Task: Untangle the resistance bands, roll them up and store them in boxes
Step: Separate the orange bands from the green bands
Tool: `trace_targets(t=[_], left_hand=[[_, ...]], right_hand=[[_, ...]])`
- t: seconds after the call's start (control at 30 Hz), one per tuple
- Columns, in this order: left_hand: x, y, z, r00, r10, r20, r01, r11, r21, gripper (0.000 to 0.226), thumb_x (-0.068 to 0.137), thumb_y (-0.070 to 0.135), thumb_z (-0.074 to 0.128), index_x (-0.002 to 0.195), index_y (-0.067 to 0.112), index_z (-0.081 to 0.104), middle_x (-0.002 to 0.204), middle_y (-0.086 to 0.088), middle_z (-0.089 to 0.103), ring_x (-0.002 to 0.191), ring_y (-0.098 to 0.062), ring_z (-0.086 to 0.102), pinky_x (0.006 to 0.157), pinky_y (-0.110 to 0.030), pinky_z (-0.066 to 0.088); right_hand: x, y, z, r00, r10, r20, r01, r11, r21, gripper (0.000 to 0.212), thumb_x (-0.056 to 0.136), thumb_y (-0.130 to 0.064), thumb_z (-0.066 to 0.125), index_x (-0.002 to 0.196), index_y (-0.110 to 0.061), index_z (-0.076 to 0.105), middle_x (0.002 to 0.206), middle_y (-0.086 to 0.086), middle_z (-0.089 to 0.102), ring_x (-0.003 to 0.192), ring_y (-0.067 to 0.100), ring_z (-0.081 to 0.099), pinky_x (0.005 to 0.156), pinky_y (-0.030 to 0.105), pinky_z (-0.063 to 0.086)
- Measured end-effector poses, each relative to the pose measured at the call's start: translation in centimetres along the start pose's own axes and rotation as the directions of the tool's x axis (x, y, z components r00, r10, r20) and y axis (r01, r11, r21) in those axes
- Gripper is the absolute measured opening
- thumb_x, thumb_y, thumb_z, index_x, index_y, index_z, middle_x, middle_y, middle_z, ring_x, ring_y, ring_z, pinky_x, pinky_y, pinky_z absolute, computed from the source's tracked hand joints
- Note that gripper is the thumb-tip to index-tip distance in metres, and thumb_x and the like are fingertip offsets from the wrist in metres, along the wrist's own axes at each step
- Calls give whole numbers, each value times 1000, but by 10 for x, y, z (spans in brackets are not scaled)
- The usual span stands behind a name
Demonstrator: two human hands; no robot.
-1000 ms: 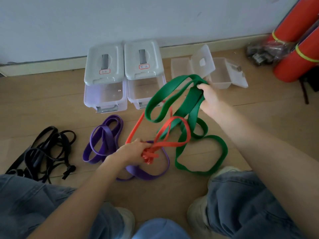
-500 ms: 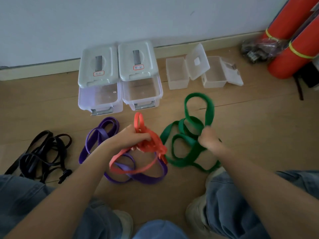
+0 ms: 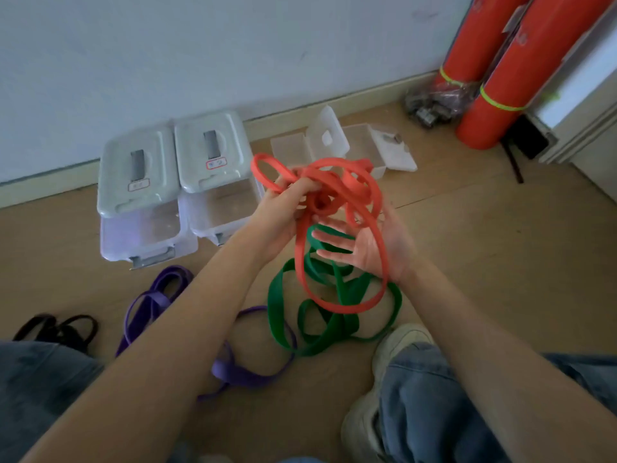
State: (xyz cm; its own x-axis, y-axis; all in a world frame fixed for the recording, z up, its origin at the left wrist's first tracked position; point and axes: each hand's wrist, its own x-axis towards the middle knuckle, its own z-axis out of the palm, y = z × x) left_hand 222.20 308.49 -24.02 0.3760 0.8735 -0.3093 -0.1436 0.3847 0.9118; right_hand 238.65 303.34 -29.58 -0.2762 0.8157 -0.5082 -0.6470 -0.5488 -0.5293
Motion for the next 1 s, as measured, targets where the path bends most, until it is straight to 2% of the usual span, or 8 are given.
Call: trace_targets(t=[0.1,0.27,0.37,0.5,0.6,0.7,0.9,1.0], left_hand=[[26,-25,29,990,-32,-137,32,999,-6,12,95,9,48,102,8,59,86,-5,64,77,-15,61,63,-28,54],[58,-88,92,966,-233,-114,224,971,-89,17,100,9,36,112,3,46,98,-21,58,84,-25,58,79,-39,55],[76,-108,137,929,-355,-106,317,910,-267,26,100,14,40,120,0,48,98,-17,62,80,-22,63,62,-31,58],[100,-126,172,911,-407,62,403,854,-329,27,95,22,50,120,9,52,96,-6,61,88,-23,60,82,-37,53],[107,-154,173,812,-504,294,517,855,40,52,81,28,68,126,27,42,97,1,57,84,-13,56,65,-21,53],[112,-194,161,790,-588,171,414,718,560,90,84,15,68,148,21,6,148,-3,33,126,-21,44,96,-28,46],[119,-235,153,889,-457,25,395,795,460,72,84,-6,52,146,18,24,145,-10,38,128,-26,43,105,-42,40],[123,-241,156,914,-386,-129,396,774,493,56,86,3,49,136,26,41,132,-7,52,110,-29,57,95,-38,49]], right_hand=[[-11,-25,-19,997,-62,-37,62,998,1,57,92,-58,34,135,-22,45,129,19,57,94,35,67,72,39,58],[-25,-67,-49,972,-139,-188,39,889,-457,30,97,-37,46,98,-19,69,100,3,71,66,13,65,46,16,47],[-22,-80,-74,893,-317,-320,26,745,-666,12,96,-20,50,95,-13,60,92,8,63,68,14,60,54,27,51],[-3,-93,-121,750,-555,-358,19,560,-829,20,93,-7,47,102,-9,64,107,16,64,91,21,56,87,40,47],[17,-96,-165,684,-612,-398,-109,454,-884,28,94,-6,44,117,-4,59,121,17,60,106,26,56,98,39,43],[28,-74,-205,602,-610,-516,-426,301,-853,32,94,-15,42,122,-8,55,128,18,54,120,35,48,101,45,38],[18,-4,-229,826,-444,-347,-438,-118,-891,50,92,-34,49,141,-37,35,158,2,8,143,32,4,112,54,11],[11,-2,-239,867,-295,-402,-466,-191,-864,44,92,-36,47,135,-41,43,158,-3,7,141,38,13,111,58,12]])
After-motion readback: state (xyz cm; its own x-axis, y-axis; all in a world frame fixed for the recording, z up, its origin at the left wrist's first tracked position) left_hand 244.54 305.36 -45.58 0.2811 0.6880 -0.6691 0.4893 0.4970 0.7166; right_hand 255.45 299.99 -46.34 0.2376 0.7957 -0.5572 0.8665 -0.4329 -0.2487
